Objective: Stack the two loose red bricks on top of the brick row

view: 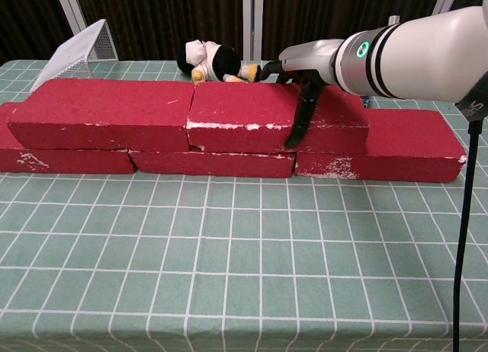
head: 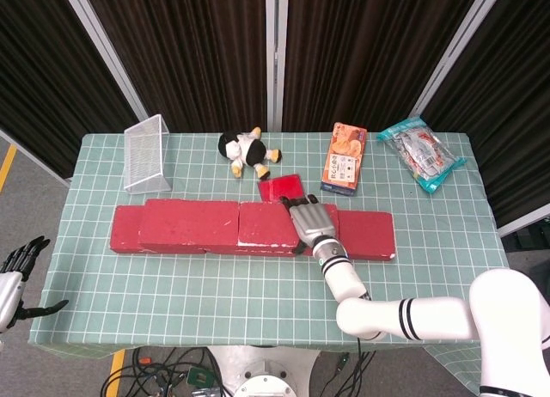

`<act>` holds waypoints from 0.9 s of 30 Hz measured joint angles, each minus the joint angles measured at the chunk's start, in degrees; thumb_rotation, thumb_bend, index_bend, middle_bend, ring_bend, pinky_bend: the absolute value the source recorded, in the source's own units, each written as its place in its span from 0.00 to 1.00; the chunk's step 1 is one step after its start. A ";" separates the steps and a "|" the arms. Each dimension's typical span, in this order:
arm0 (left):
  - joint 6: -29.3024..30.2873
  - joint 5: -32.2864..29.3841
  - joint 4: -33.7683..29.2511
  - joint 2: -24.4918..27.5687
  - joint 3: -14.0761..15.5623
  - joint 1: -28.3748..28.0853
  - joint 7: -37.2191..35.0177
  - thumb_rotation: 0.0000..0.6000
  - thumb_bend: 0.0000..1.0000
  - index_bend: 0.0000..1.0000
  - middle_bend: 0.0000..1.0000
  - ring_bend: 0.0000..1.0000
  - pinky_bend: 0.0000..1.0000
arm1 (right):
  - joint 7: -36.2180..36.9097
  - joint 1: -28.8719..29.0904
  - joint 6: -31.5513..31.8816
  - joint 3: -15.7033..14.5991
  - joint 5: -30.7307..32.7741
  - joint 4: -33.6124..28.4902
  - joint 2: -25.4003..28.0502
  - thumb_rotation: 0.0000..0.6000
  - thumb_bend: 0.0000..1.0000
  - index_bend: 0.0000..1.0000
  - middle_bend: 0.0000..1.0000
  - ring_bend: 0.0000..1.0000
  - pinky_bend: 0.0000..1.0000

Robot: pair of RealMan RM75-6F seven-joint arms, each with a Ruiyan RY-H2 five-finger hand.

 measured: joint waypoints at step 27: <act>-0.04 0.22 -0.40 0.22 0.01 -0.09 0.23 1.00 0.00 0.04 0.00 0.00 0.00 | 1.13 -0.98 0.05 -1.04 -3.32 -2.52 2.27 1.00 0.00 0.00 0.00 0.00 0.00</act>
